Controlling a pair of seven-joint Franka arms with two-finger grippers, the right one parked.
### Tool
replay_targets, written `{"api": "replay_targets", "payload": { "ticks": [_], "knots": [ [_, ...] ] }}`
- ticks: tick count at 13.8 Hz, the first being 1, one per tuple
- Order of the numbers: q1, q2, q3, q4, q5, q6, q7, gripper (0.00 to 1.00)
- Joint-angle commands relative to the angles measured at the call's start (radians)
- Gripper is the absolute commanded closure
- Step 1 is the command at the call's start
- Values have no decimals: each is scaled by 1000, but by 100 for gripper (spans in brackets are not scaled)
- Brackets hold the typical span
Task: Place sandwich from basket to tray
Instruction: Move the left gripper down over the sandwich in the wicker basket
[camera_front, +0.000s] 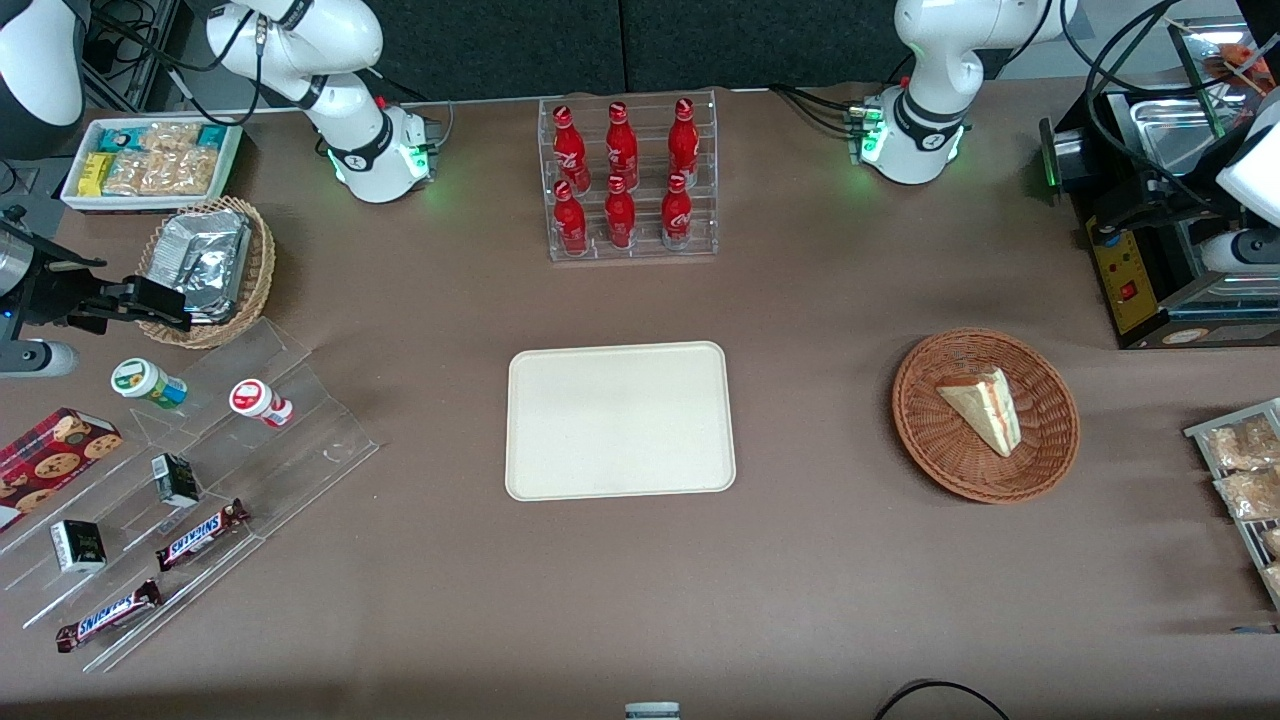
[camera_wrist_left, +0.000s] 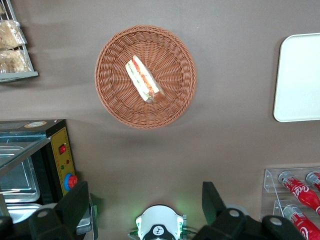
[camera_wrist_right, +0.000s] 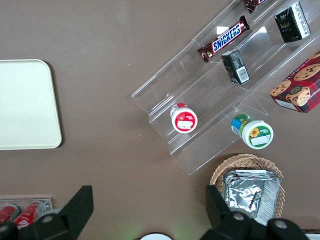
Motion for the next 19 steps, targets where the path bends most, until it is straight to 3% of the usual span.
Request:
{"api": "replay_targets", "payload": {
  "ticks": [1, 4, 6, 8, 10, 16, 19],
  "knots": [
    [-4, 6, -1, 22, 1, -23, -9, 0],
    [1, 40, 2, 11, 9, -16, -13, 0],
    [10, 87, 4, 10, 53, -7, -39, 0],
    [25, 155, 4, -1, 73, 25, -140, 0],
    [28, 149, 14, -117, 73, 164, -183, 0],
    [27, 82, 41, -473, 61, 586, -600, 0],
    [25, 55, 41, -654, 61, 789, -708, 0]
  ]
}}
